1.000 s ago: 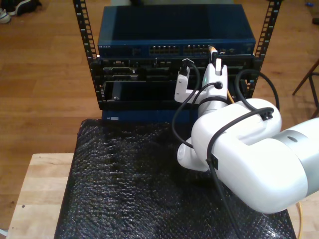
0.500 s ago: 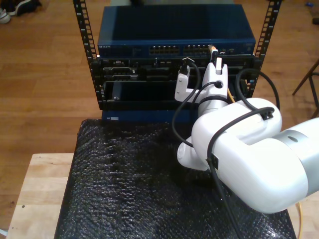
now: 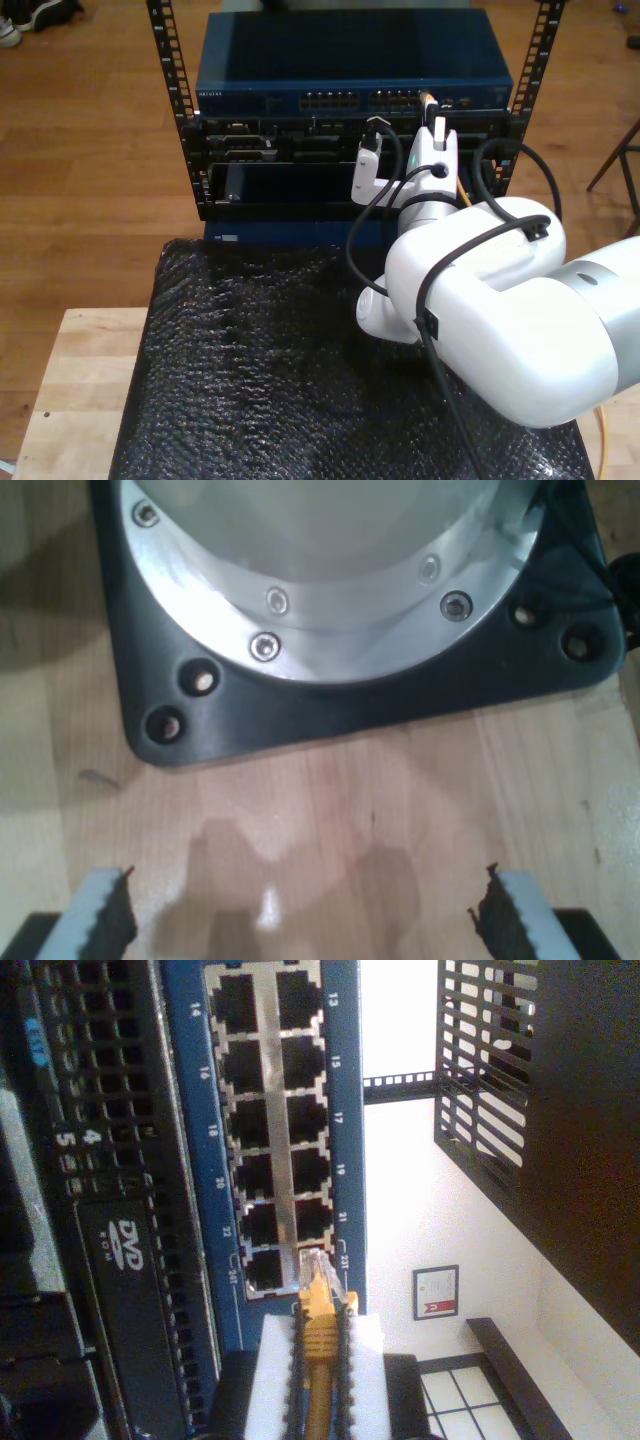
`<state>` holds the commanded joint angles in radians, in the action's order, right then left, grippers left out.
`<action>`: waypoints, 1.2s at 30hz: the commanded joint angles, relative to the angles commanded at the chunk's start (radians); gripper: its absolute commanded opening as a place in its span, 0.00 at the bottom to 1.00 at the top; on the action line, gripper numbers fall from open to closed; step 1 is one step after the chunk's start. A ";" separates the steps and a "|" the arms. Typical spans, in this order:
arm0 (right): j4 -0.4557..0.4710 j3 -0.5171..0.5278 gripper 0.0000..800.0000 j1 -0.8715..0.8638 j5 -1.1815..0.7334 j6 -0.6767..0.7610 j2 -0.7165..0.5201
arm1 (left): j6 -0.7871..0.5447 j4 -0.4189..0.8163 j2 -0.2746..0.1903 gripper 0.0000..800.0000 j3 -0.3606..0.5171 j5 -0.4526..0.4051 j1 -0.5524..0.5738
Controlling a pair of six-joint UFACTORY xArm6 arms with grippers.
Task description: Grab the cable and plug it in
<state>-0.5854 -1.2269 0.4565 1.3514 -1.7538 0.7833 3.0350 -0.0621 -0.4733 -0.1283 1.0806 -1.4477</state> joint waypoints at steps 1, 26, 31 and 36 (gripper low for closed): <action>0.002 0.000 0.00 0.000 0.000 0.000 -0.002 | -0.002 0.000 0.000 1.00 0.000 0.000 0.000; 0.002 -0.005 0.00 0.002 -0.011 -0.003 0.000 | -0.002 0.000 0.000 1.00 0.000 0.000 0.002; 0.002 -0.005 0.00 0.002 -0.015 -0.003 0.000 | 0.000 0.000 0.000 1.00 0.000 0.000 0.000; 0.002 -0.006 0.00 0.002 -0.015 -0.003 0.000 | 0.000 0.000 0.000 1.00 0.000 0.000 0.000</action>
<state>-0.5838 -1.2330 0.4580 1.3360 -1.7568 0.7833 3.0350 -0.0621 -0.4733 -0.1283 1.0806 -1.4477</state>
